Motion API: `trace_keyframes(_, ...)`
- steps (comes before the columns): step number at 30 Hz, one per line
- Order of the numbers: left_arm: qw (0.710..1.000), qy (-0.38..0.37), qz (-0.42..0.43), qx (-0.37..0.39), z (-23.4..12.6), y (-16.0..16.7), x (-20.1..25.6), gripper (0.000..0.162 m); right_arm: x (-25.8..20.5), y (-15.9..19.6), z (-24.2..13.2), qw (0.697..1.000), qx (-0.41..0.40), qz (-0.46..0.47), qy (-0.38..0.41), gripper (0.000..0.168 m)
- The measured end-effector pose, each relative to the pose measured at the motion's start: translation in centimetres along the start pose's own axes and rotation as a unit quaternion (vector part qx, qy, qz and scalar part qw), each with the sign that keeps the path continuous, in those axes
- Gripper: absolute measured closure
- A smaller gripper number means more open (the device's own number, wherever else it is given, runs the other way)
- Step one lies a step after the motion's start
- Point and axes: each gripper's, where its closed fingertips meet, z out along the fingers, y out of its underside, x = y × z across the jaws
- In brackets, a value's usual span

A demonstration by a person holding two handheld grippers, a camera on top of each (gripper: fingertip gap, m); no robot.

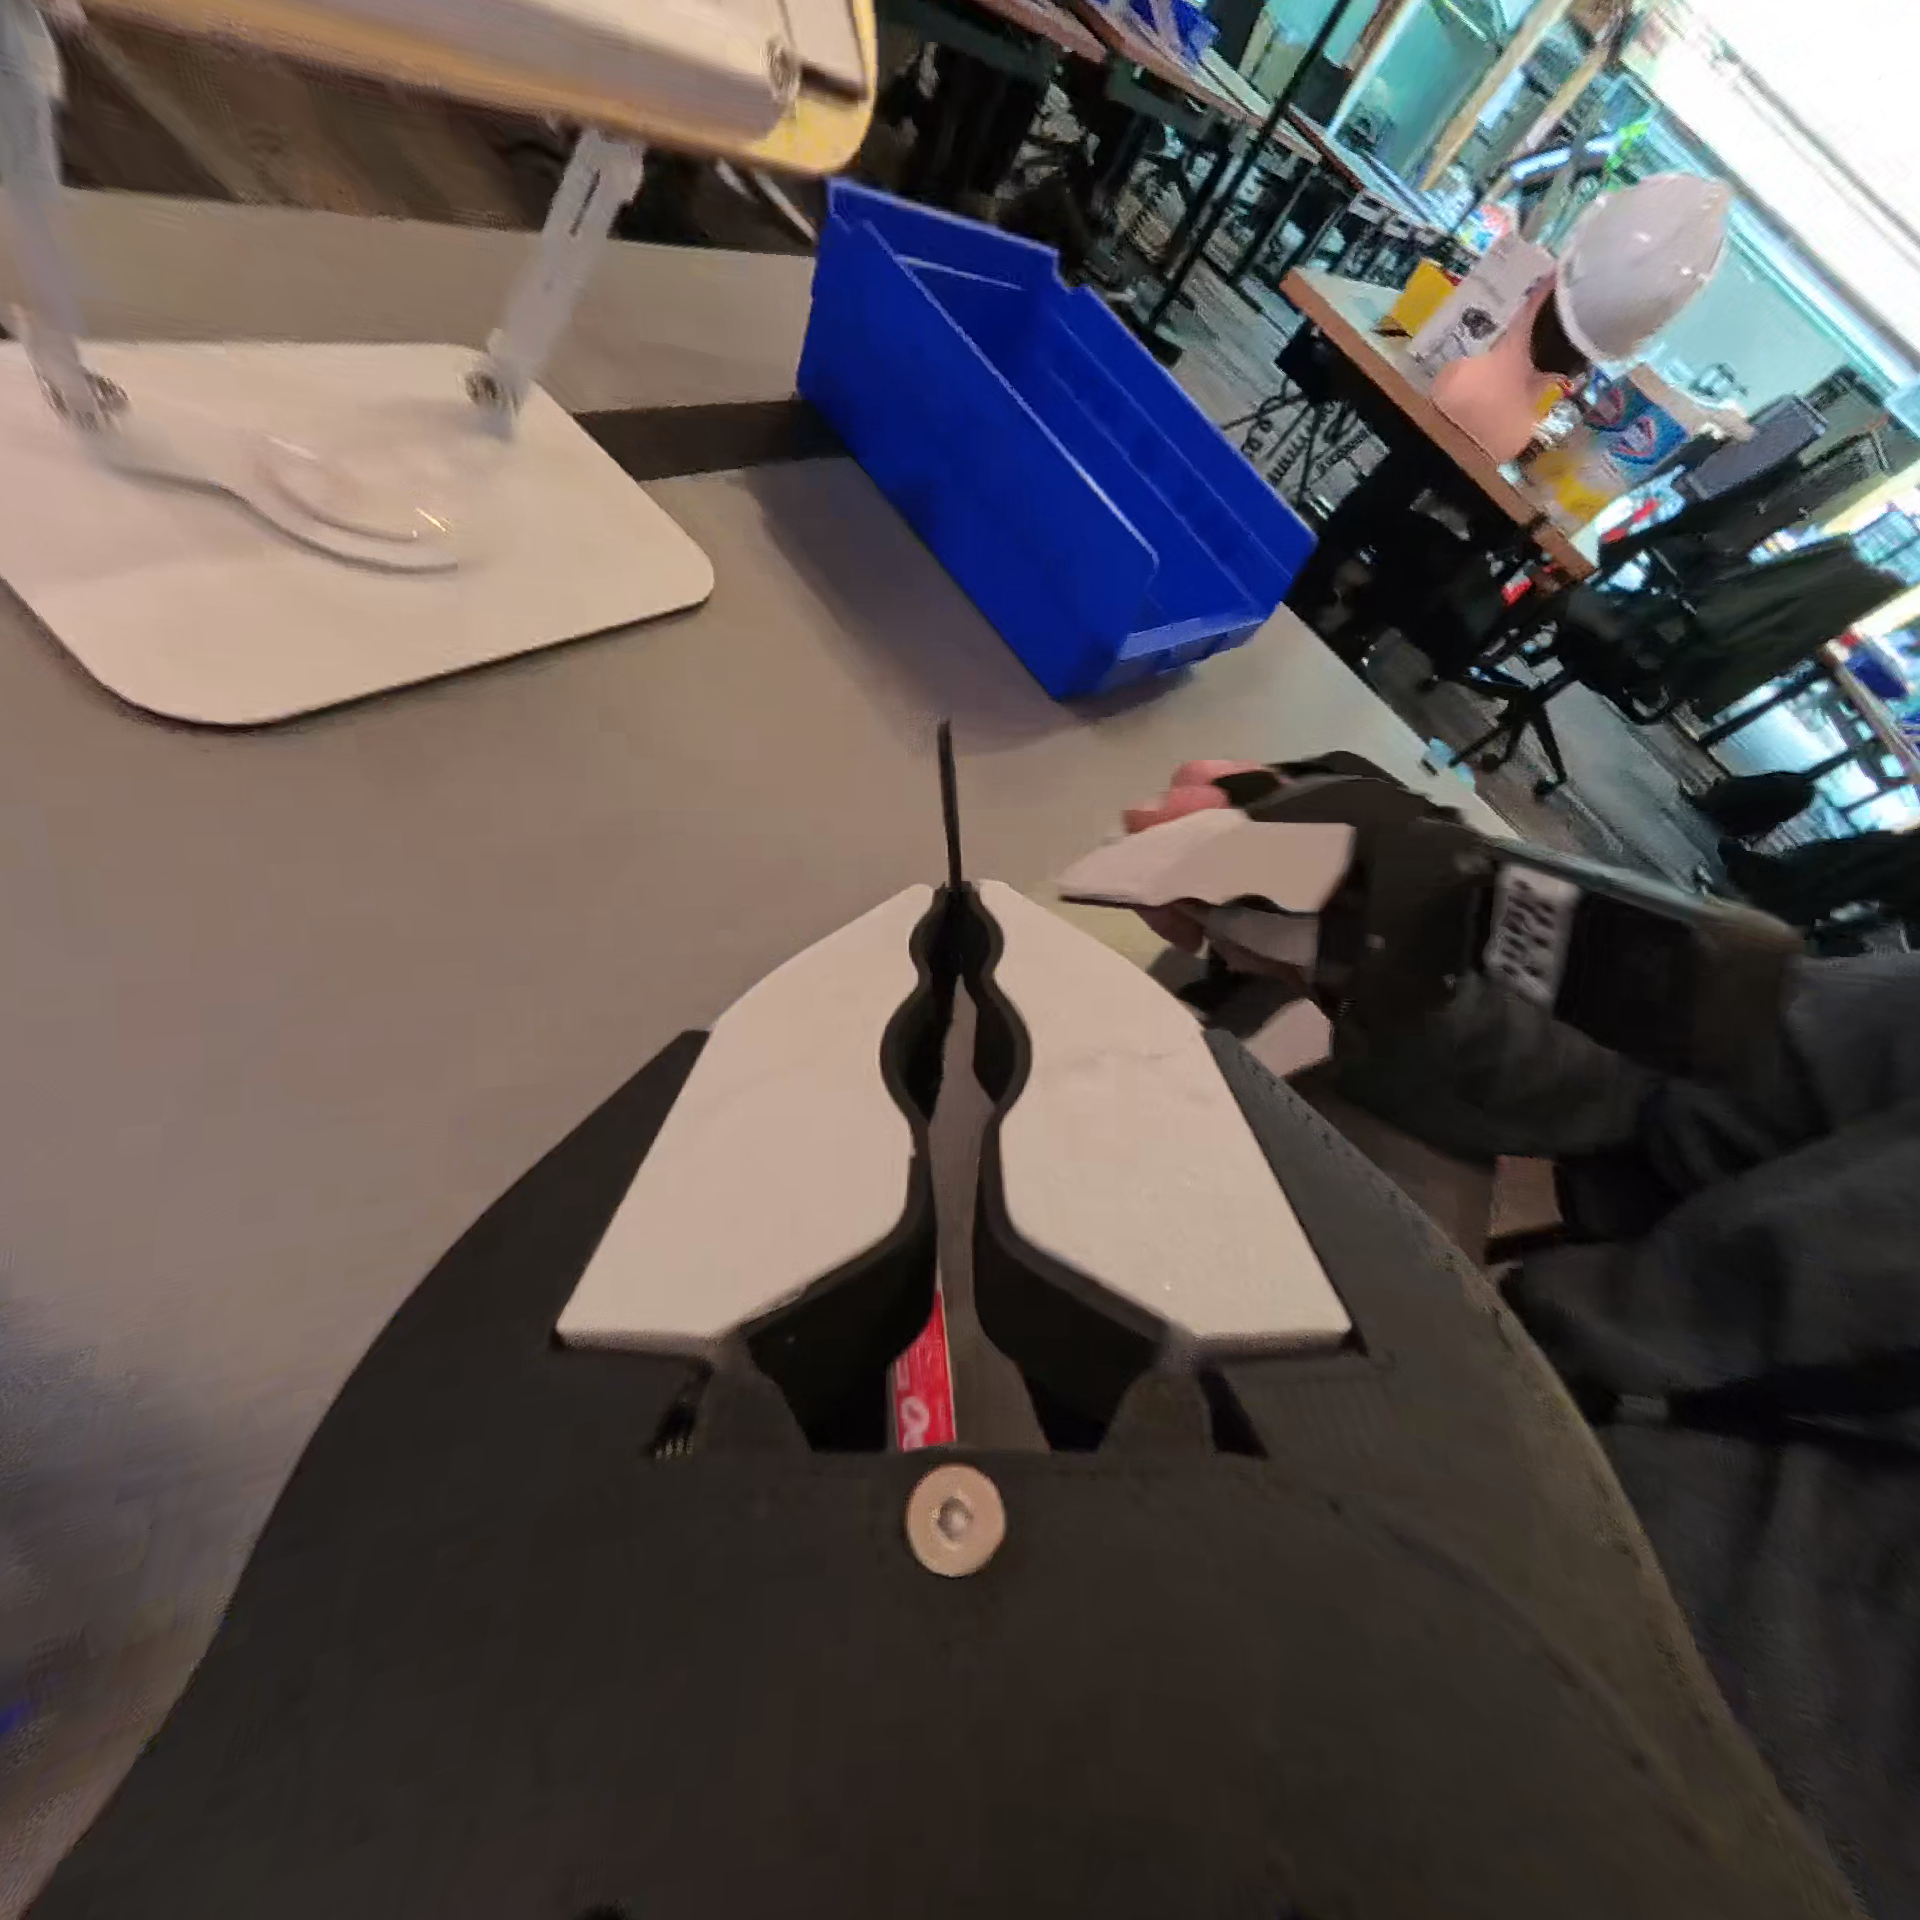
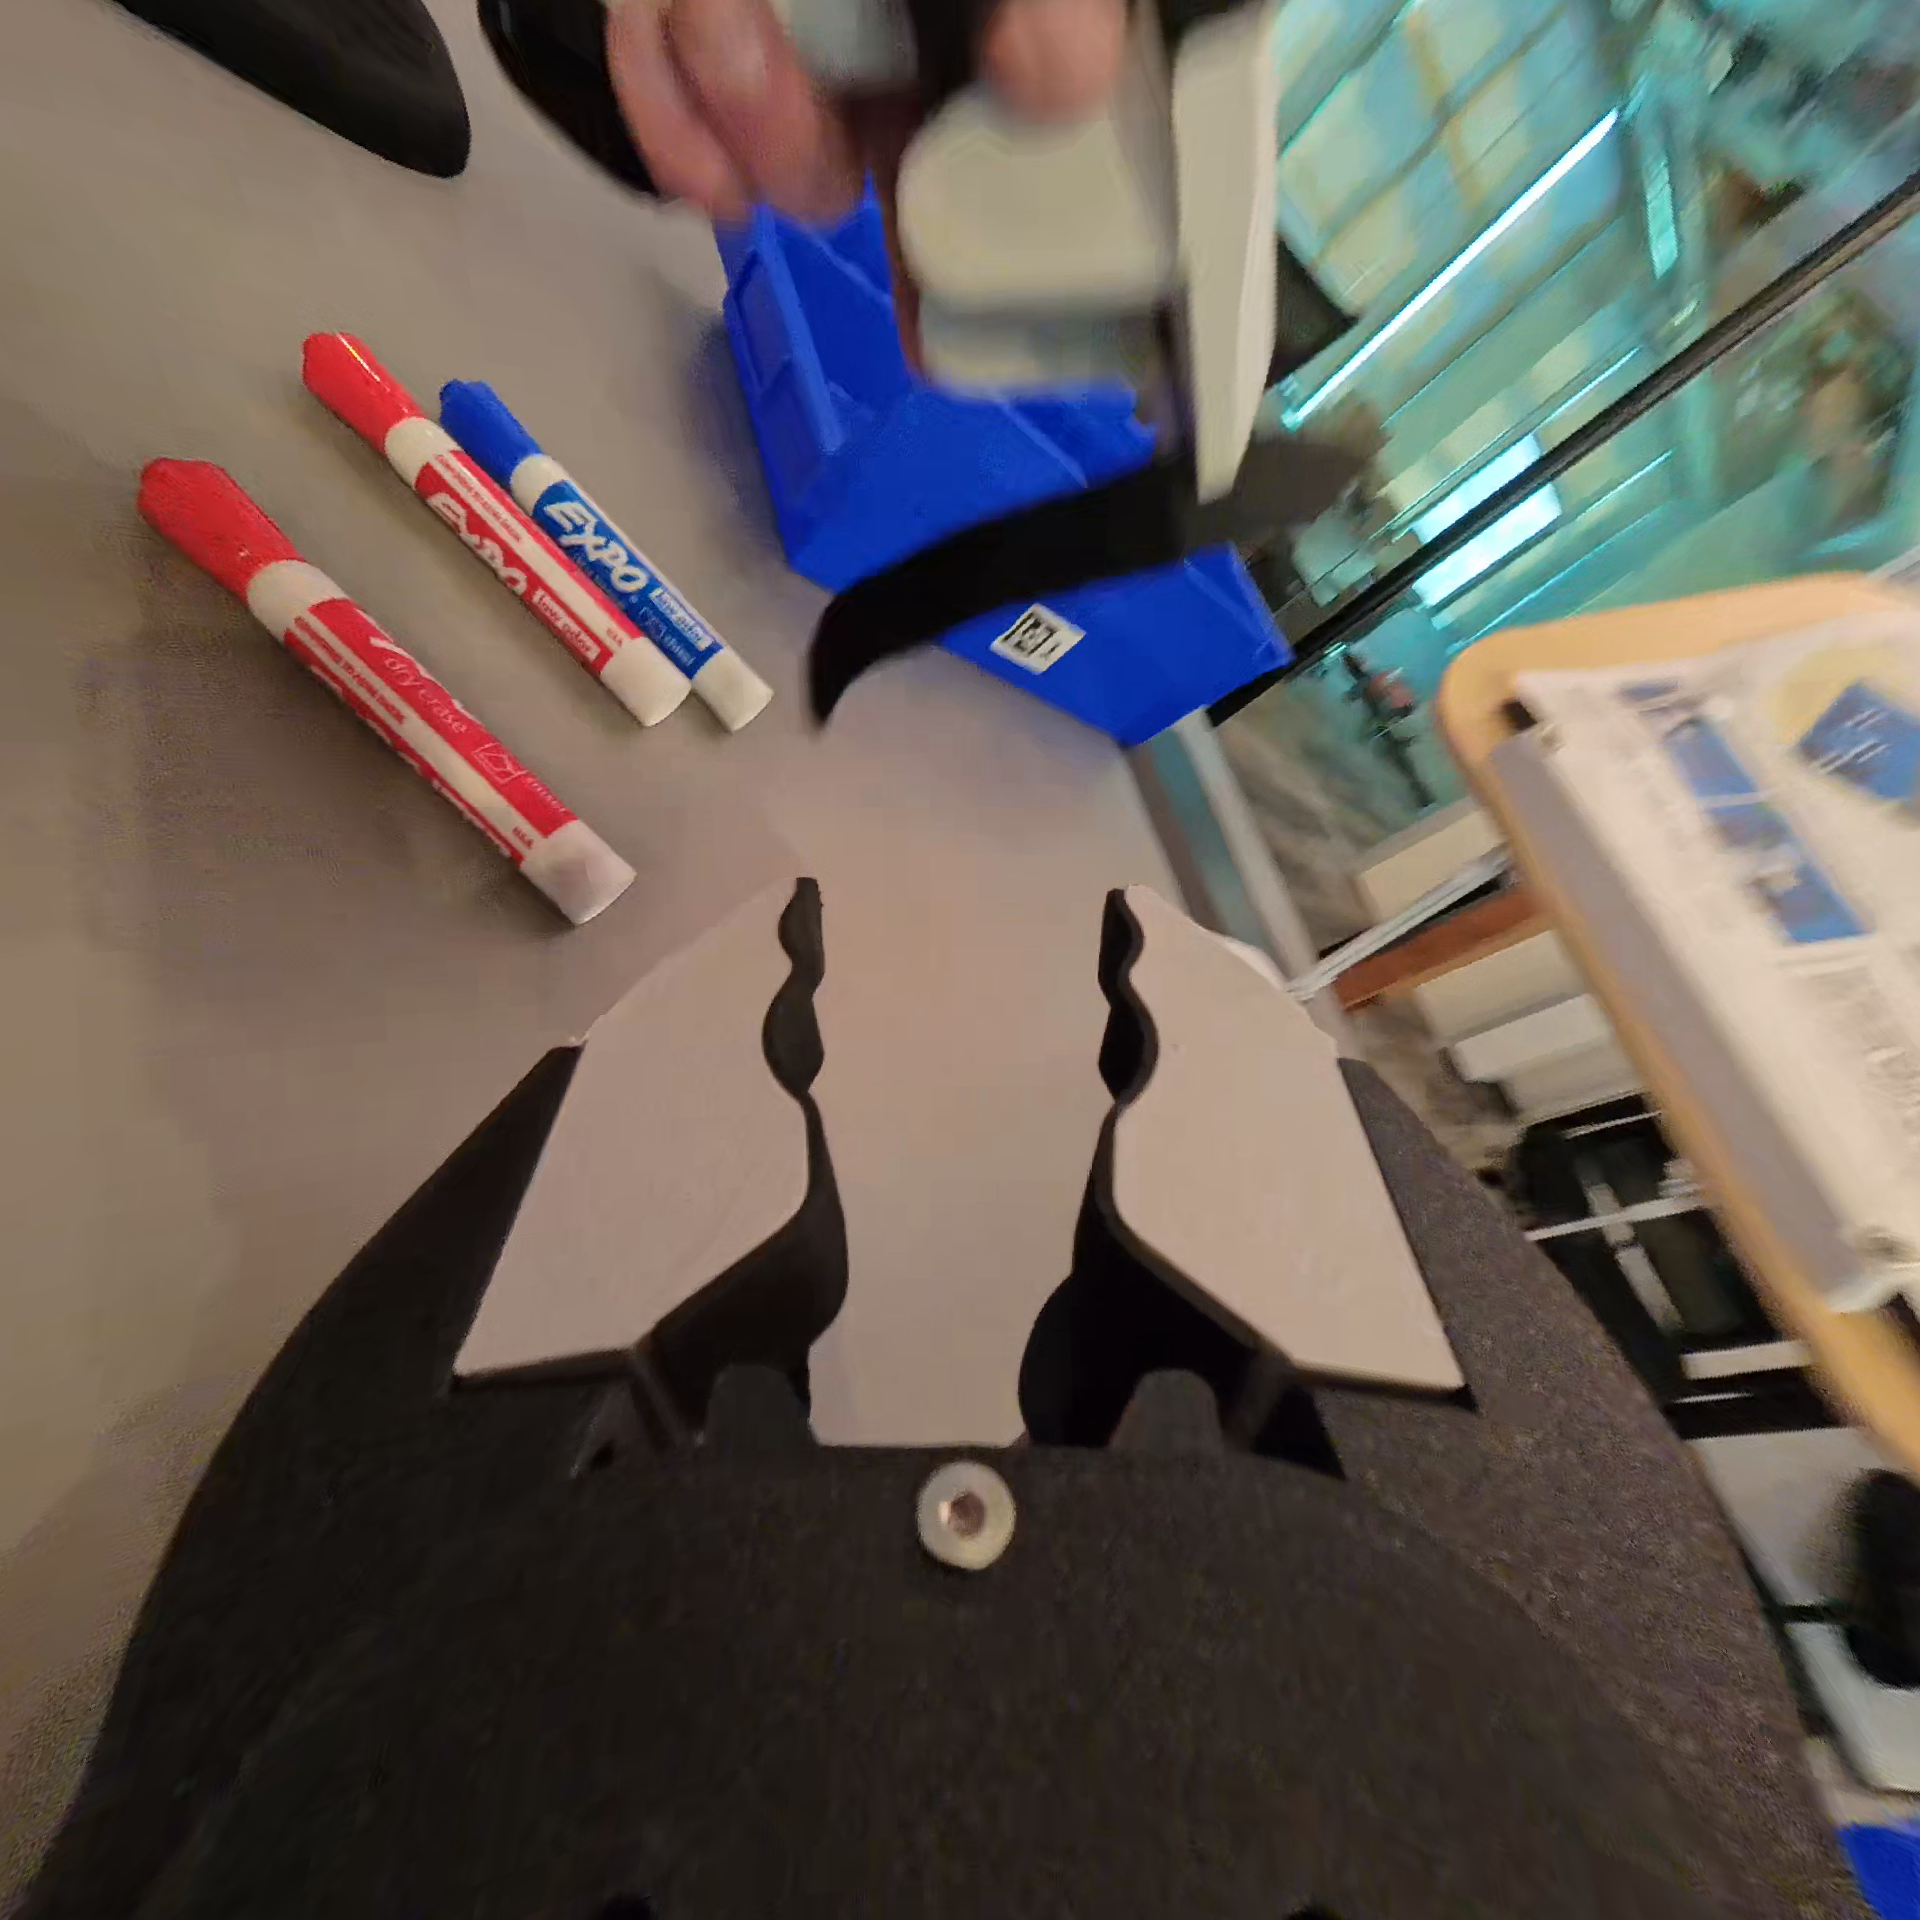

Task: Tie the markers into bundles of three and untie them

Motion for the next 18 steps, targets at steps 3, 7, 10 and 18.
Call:
trace_keyframes(3, 0.997, 0.041, -0.062, 0.008, 2.9, 1.1, 0.4, 0.161, -0.1, -0.5, -0.3, 0.997, -0.004, -0.073, 0.039, 0.108)
trace_keyframes(7, 0.985, 0.088, -0.149, 0.027, 5.7, 1.8, 0.5, 0.161, -0.1, 0.4, 0.5, 0.991, -0.034, -0.118, 0.061, 0.101)
trace_keyframes(10, 0.977, 0.115, -0.177, 0.034, 6.9, 1.9, 1.2, 0.162, 0.6, 2.0, 0.9, 0.984, -0.064, -0.147, 0.075, 0.097)
trace_keyframes(18, 0.96, 0.163, -0.223, 0.053, 6.9, 0.8, 2.8, 0.161, 1.5, 2.2, 1.0, 0.976, -0.068, -0.177, 0.109, 0.104)
